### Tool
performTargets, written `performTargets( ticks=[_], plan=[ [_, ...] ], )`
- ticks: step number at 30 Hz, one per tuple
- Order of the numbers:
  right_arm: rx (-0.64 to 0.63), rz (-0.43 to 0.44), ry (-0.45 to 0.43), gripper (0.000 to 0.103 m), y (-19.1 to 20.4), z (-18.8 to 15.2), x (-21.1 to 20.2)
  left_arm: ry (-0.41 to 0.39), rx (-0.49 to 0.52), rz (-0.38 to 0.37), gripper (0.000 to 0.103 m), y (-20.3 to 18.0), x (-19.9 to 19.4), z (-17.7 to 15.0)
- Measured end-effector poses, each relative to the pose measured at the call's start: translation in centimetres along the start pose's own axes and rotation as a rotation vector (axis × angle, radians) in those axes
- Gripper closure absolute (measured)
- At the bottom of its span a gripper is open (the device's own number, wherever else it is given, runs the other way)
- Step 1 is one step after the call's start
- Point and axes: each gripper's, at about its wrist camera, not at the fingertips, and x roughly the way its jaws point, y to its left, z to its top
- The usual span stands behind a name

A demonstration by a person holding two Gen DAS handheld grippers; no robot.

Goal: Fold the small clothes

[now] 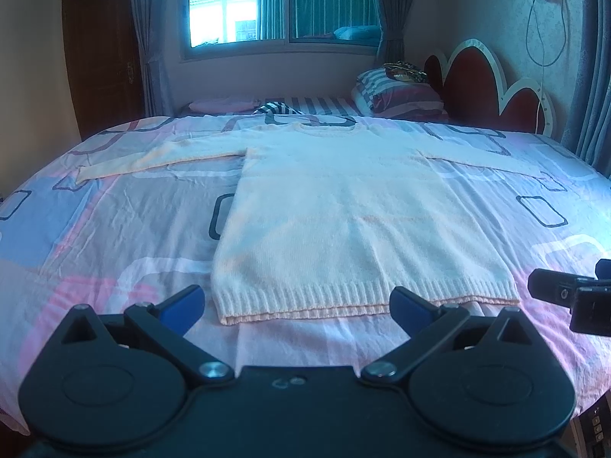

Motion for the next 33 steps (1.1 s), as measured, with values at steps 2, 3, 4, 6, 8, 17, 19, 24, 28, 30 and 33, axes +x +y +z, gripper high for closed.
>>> performTargets(
  ticks=[2, 3, 4, 6, 8, 17, 19, 24, 28, 30, 33],
  plan=[
    [0.001, 0.002, -0.002, 0.000, -0.02, 0.00, -0.04, -0.001, -0.001, 0.000, 0.001, 0.04, 0.02, 0.04],
    [0.002, 0.003, -0.001, 0.000, -0.02, 0.05, -0.01, -0.001, 0.001, 0.001, 0.001, 0.01, 0.04, 0.05],
    [0.001, 0.002, -0.001, 0.000, -0.03, 0.04, 0.00, 0.000, 0.002, 0.001, 0.001, 0.05, 0.08, 0.07],
    [0.001, 0.003, -0.001, 0.000, -0.03, 0.05, 0.00, 0.000, 0.003, 0.002, 0.001, 0.05, 0.08, 0.05],
    [0.001, 0.004, -0.002, 0.000, -0.05, 0.04, 0.00, 0.000, 0.004, 0.000, 0.001, 0.06, 0.15, 0.09],
    [0.001, 0.004, -0.005, 0.000, -0.05, 0.07, -0.03, -0.004, 0.005, 0.003, 0.001, 0.16, 0.06, 0.07],
    [0.001, 0.004, -0.006, 0.000, -0.10, 0.09, -0.06, -0.006, 0.005, 0.004, 0.001, 0.14, -0.01, 0.03],
    [0.000, 0.006, -0.006, 0.000, -0.12, 0.10, -0.11, -0.010, 0.004, 0.009, 0.001, 0.08, -0.17, -0.05],
    [-0.001, 0.008, -0.006, 0.000, -0.11, 0.13, -0.15, -0.010, 0.005, 0.012, 0.001, 0.04, -0.21, -0.09],
    [-0.001, 0.008, -0.006, 0.000, -0.11, 0.13, -0.15, -0.012, 0.002, 0.011, 0.001, 0.10, -0.26, -0.12],
    [-0.003, 0.008, -0.006, 0.000, -0.03, 0.13, -0.20, -0.014, 0.001, 0.012, 0.001, 0.12, -0.32, -0.15]
  ],
)
